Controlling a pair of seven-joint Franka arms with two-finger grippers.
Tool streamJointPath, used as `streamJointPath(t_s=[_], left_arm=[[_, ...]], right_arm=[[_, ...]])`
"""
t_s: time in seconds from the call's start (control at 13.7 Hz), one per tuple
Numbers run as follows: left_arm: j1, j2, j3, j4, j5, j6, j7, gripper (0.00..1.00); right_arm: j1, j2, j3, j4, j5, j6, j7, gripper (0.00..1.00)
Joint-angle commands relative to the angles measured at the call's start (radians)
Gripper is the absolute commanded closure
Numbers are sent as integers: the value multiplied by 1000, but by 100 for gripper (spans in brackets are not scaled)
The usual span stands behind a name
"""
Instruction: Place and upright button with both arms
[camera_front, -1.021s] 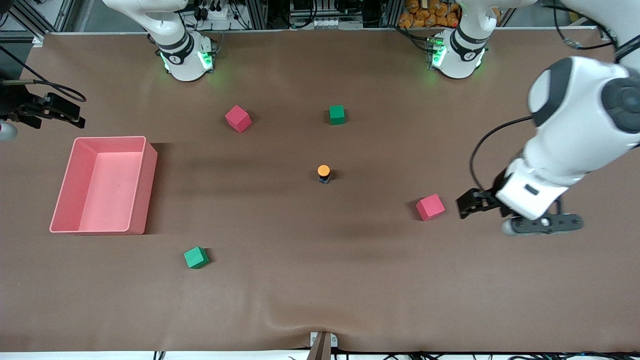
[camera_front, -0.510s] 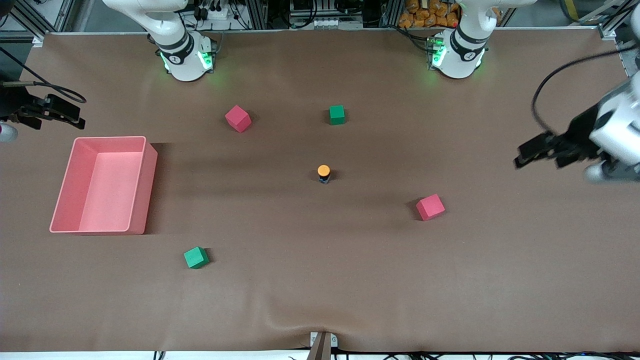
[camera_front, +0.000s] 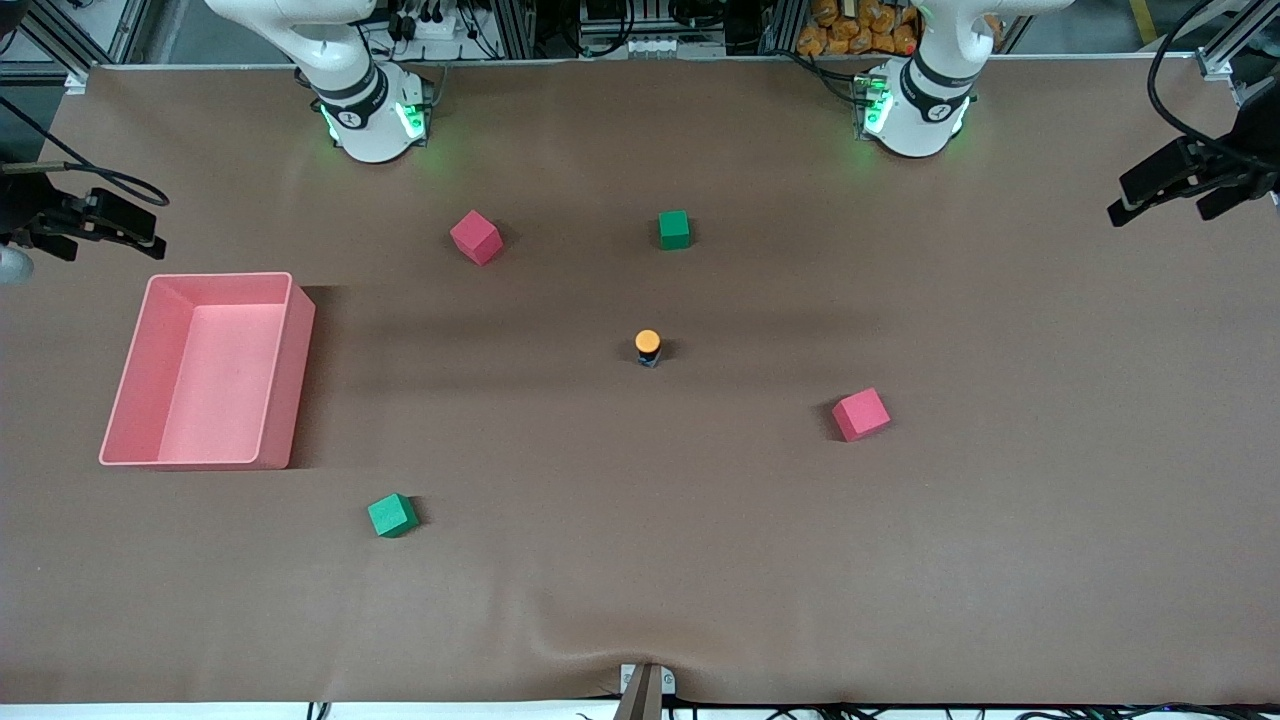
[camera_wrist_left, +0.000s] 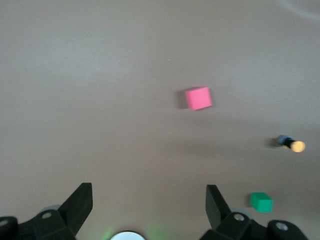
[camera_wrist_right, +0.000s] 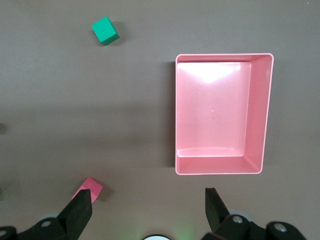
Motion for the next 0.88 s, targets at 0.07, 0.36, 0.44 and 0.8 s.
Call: streamJointPath(t_s=[0.07, 0.36, 0.44, 0.8], left_arm=[[9, 29, 27, -2, 18, 36, 74, 0], [9, 63, 39, 30, 28, 36, 77, 0], [9, 63, 41, 30, 27, 36, 76, 0], [7, 61, 38, 27, 27, 36, 79, 0]], right_arm=[[-4, -11, 1, 9, -12, -6, -22, 0], [-10, -13, -2, 16, -11, -10, -59, 0], [-12, -13, -1, 16, -11, -10, -59, 0], [-11, -13, -1, 14, -11, -12, -55, 0]])
